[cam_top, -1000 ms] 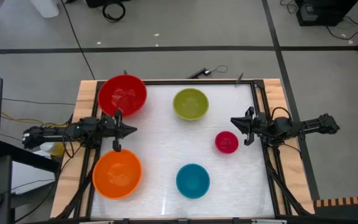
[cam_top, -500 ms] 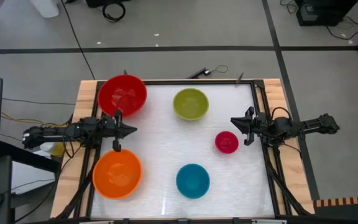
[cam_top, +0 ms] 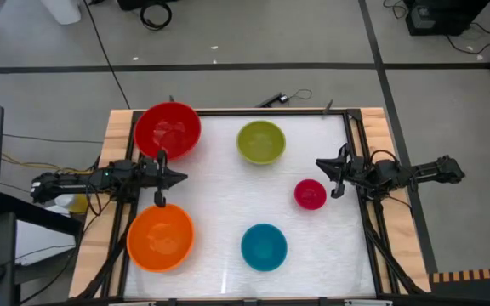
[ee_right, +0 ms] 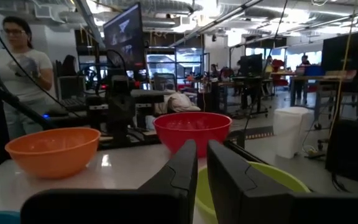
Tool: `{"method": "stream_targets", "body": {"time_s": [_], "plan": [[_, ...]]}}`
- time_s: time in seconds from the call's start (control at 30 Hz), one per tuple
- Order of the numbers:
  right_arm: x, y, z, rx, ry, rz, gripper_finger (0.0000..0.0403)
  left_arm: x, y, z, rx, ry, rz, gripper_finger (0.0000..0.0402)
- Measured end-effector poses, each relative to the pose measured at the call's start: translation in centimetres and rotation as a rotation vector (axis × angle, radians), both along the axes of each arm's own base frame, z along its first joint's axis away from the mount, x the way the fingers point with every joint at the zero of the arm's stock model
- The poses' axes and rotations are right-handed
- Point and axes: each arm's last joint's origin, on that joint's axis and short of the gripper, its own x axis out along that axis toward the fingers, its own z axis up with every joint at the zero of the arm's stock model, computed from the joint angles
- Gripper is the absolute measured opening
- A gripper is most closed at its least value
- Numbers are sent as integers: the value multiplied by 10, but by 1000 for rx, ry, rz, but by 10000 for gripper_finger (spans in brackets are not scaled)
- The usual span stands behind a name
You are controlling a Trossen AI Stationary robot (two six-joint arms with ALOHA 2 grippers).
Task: Nest bowls inside each other
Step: Stack the orange bowl into the red bowl
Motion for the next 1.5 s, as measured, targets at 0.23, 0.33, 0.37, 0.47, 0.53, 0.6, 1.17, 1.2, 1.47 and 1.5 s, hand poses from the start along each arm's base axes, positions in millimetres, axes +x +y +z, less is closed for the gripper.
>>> {"method": "stream_targets", "body": {"time_s": [0.23,0.33,0.37,0.47,0.53,0.6,1.17,1.2,1.47,1.5], "plan": [[0,0,0,20,-10,4,46,0,0,0,0,0,0,16],[0,0,2,26,-31,4,46,0,0,0,0,0,0,16],[-1,0,3,32,-42,7,46,0,0,0,0,-2,0,16],[-1,0,6,65,-84,17,46,0,0,1,-3,-8,0,16],[-1,0,7,88,-98,22,46,0,0,1,-3,-7,0,16],[-1,0,7,113,-108,28,46,0,0,1,-2,-8,0,16],[6,1,-5,533,-108,64,46,0,1,9,13,-93,33,16],[9,2,-8,574,-86,86,46,0,1,9,19,-93,48,16],[24,5,-20,623,18,78,46,-1,2,9,15,-88,67,16],[26,5,-20,605,23,70,46,0,2,8,9,-78,67,16]]}}
